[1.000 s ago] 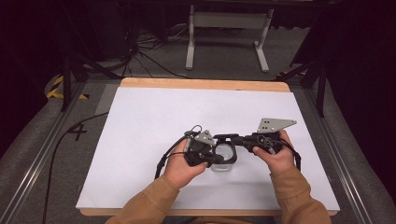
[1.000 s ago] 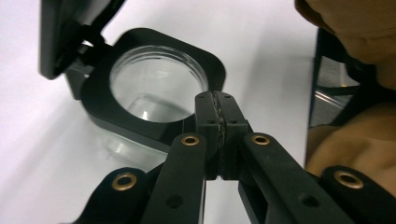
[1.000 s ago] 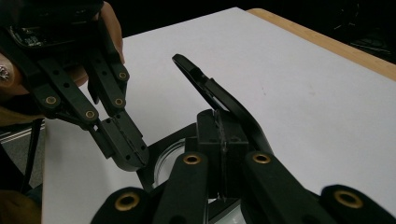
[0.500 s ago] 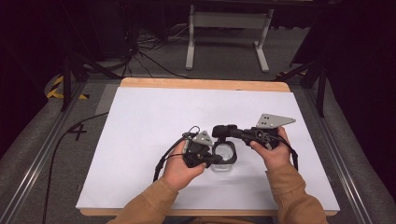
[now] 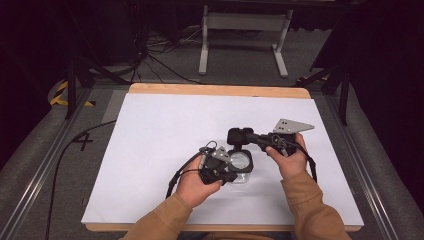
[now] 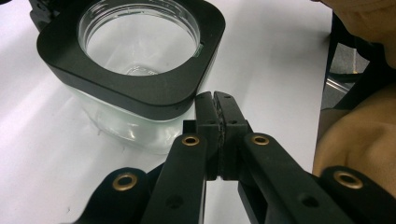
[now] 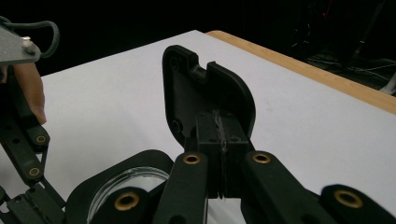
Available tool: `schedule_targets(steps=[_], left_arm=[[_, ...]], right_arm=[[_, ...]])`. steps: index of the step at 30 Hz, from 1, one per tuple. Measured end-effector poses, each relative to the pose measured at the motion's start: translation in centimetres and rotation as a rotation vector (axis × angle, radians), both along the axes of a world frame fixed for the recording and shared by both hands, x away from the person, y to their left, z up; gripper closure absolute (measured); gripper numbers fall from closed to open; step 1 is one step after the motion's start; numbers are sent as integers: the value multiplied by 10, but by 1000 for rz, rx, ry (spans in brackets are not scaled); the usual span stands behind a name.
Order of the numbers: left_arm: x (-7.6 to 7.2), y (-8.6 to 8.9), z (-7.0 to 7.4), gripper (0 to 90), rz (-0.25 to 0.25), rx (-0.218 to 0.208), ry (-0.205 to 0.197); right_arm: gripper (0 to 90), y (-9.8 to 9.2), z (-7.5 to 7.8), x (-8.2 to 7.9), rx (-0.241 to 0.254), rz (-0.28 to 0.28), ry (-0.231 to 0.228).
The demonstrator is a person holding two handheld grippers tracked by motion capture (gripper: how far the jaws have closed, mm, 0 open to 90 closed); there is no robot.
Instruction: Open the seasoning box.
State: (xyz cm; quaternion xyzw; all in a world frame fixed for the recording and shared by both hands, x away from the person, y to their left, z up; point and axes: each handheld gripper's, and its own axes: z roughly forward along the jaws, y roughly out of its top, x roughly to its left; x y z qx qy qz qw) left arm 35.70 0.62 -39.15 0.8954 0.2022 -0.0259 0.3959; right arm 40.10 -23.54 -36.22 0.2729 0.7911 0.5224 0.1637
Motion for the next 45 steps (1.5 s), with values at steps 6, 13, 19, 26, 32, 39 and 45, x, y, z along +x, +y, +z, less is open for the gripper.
schedule_targets(steps=[6,13,19,26,32,39,45], left_arm=[[-2,0,1,898,-3,-2,7],[-3,3,8,891,-16,-43,-1],[-1,8,15,880,-21,-72,2],[6,18,25,866,3,-93,6],[15,30,33,851,33,-104,2],[28,57,42,836,117,-129,-13],[36,84,45,822,214,-136,-18]], right_arm=[[900,1,-2,1,10,-16,6],[900,1,-1,0,14,-14,9],[897,-3,5,-10,5,0,13],[886,-17,15,-24,-14,-9,10],[875,-33,14,-28,-31,-43,40],[847,-49,15,-27,-47,-98,53],[809,-66,16,-23,-65,-162,70]])
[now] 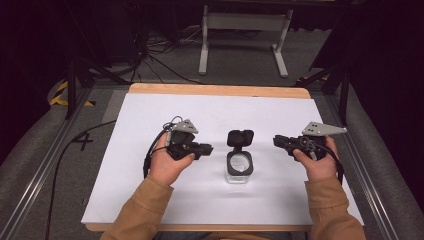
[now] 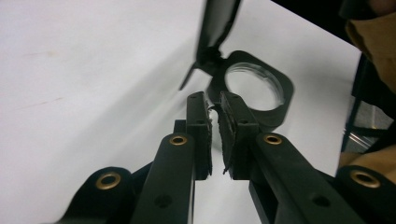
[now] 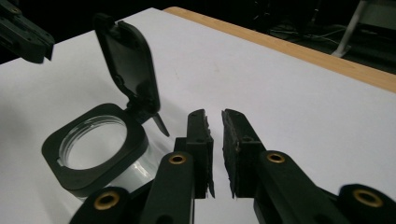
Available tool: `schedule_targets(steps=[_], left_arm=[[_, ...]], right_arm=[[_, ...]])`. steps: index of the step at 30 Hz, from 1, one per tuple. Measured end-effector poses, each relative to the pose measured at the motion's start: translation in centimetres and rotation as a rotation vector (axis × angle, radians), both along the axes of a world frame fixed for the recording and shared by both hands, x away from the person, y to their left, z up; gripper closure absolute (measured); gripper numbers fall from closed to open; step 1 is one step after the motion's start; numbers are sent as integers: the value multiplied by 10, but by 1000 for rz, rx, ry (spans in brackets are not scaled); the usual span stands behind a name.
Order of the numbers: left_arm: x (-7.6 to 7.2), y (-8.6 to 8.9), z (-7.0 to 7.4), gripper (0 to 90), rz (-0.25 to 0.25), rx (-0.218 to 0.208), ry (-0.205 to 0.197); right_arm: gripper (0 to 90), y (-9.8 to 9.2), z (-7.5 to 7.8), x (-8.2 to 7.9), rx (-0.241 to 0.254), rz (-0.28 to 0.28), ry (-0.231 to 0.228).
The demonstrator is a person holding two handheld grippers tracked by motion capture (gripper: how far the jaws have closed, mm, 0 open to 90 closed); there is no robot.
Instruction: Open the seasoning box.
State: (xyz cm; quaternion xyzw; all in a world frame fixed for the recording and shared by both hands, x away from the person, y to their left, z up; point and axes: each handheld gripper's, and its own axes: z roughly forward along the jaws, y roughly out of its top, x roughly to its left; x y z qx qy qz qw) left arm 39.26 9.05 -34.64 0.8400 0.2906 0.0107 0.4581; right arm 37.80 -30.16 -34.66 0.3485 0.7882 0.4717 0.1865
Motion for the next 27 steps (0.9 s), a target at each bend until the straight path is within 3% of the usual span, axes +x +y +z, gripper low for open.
schedule_targets(steps=[8,12,14,23,27], left_arm=[[8,30,0,799,107,10,8],[15,44,-5,778,172,61,17],[19,49,-10,767,189,58,34],[35,62,-31,667,223,68,61],[42,65,-47,636,231,90,66]], right_arm=[[763,-19,-2,6,-25,-79,28],[728,-33,-6,10,-45,-137,62],[711,-40,-9,12,-54,-161,82],[629,-58,-30,23,-111,-234,134],[585,-65,-43,30,-136,-255,166]])
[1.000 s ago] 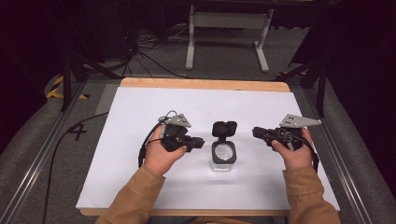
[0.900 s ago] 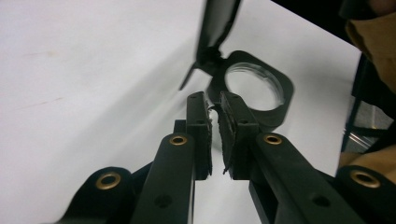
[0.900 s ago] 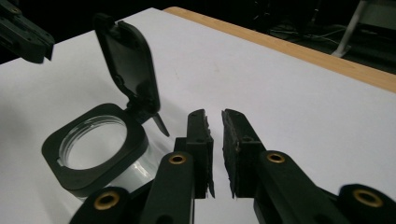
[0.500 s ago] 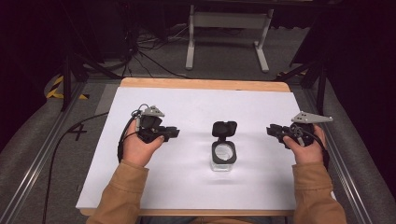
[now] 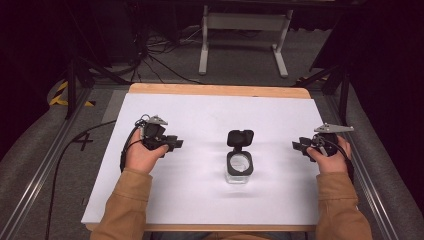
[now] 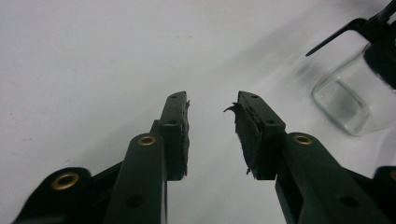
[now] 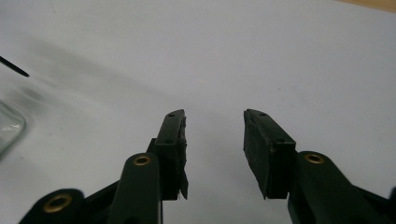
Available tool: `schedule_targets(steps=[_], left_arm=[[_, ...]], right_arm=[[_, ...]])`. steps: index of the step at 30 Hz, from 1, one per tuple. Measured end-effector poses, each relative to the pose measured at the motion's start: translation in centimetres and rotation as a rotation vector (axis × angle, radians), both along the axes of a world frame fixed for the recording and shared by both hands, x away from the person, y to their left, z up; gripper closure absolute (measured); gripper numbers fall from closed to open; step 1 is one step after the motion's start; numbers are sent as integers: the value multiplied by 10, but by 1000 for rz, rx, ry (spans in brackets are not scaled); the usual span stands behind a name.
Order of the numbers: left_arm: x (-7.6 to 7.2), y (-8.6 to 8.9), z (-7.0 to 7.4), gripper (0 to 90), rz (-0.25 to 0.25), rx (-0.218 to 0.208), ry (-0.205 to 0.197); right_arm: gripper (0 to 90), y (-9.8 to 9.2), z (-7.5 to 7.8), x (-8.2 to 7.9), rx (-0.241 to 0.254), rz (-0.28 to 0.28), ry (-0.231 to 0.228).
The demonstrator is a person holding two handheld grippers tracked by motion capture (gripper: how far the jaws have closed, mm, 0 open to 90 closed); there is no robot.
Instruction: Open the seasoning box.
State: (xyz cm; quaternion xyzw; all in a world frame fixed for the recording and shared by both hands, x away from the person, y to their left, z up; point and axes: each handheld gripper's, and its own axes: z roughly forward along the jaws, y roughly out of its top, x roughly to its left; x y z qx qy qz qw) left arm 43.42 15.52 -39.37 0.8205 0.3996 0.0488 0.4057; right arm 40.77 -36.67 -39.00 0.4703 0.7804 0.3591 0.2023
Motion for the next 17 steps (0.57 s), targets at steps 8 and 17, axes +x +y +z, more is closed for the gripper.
schedule_targets(steps=[8,17], left_arm=[[5,-1,-13,554,1,81,2],[8,-4,-23,437,10,124,80]], right_arm=[[502,-3,-16,8,-21,-13,36],[454,3,-30,13,-37,13,146]])
